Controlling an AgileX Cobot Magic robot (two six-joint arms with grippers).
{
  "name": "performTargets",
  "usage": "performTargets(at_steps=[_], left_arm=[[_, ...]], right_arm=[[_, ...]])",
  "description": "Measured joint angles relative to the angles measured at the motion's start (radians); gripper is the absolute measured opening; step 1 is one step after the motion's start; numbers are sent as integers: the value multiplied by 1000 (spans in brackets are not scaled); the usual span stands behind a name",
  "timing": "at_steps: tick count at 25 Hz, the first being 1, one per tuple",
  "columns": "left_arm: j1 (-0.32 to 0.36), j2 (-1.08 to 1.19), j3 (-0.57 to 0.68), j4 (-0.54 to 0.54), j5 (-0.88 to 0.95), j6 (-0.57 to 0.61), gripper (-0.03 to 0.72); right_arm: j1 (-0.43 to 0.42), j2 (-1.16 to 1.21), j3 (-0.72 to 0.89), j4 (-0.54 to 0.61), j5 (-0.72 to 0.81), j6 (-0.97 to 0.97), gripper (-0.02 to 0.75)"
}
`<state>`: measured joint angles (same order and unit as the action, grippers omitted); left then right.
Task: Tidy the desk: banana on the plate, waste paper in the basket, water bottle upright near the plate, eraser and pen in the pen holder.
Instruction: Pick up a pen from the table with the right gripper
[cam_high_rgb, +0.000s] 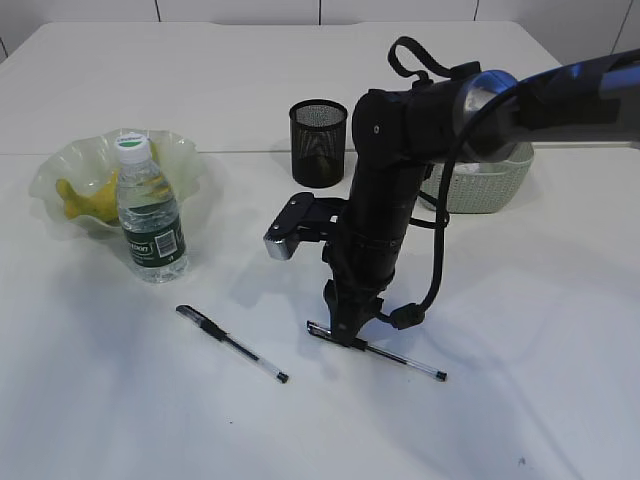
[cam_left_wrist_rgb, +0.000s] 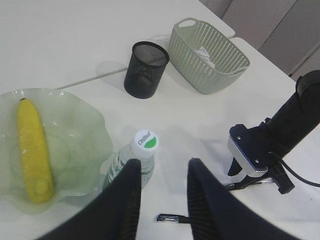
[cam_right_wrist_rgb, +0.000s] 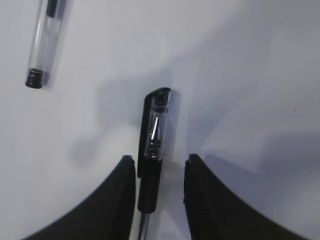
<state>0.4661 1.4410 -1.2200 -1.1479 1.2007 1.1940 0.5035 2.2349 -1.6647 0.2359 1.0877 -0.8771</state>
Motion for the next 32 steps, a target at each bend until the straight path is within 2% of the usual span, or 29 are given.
performTargets(at_steps=[32], left_arm=[[0,0,0,2,0,-5,215]], right_arm=[[0,39,-13,0,47,31,250]])
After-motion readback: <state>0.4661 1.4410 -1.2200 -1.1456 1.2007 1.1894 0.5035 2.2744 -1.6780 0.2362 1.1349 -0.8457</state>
